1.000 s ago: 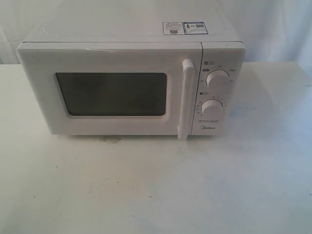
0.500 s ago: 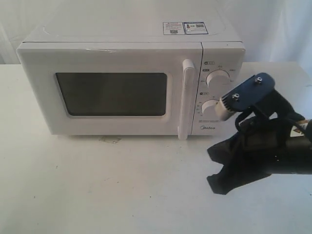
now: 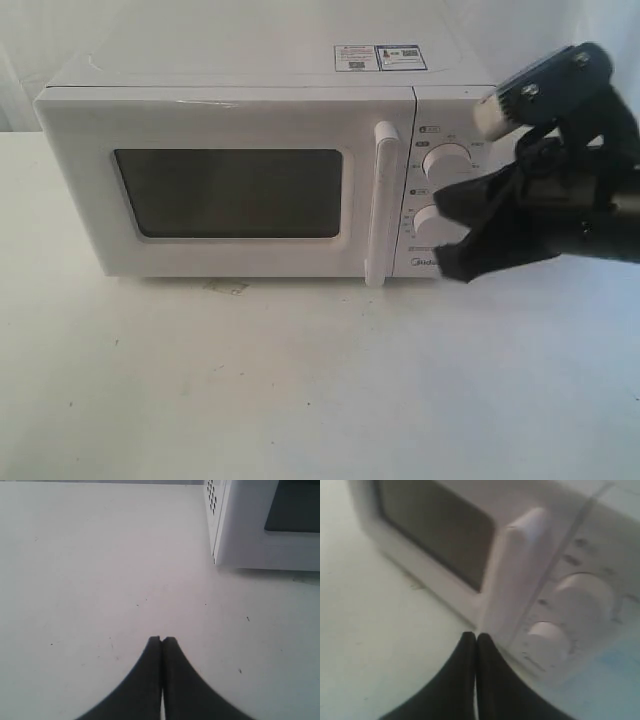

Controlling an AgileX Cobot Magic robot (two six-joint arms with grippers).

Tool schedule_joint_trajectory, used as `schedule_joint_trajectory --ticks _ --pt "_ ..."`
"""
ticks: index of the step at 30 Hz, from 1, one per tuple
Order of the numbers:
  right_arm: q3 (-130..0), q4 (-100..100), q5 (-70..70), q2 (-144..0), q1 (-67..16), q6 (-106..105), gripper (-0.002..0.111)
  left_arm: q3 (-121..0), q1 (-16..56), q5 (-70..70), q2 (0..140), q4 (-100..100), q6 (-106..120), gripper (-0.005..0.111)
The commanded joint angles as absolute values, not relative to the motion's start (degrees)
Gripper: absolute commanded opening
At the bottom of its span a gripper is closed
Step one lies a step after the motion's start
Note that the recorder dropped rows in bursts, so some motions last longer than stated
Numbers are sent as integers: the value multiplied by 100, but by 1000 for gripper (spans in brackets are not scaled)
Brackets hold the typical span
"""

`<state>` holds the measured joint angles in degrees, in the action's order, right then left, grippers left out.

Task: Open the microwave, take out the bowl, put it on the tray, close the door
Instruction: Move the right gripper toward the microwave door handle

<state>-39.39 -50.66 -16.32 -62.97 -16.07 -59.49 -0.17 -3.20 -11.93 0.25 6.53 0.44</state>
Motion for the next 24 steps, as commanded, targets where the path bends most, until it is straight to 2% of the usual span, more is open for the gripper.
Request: schedule_joint_trajectory --ticks 1,9,12,15,17,24 --pt "-3985 -5119 -1288 -6306 -694 -6023 0 0 -331 -1194 0 724 0 0" --pt "-4161 -5330 -2071 -6899 638 -6023 0 0 -331 -1194 0 724 0 0" --pt "-4455 -5694 -3657 -7299 720 -6811 0 0 -331 -1194 0 724 0 0" --pt "-4555 -6578 -5735 -7549 685 -8942 0 0 -331 -1194 0 724 0 0" --pt "-4555 -7123 -6544 -7568 685 -10087 0 0 -331 -1194 0 724 0 0" --pt "-4555 -7247 -6600 -7528 685 -10430 0 0 -331 -1194 0 724 0 0"
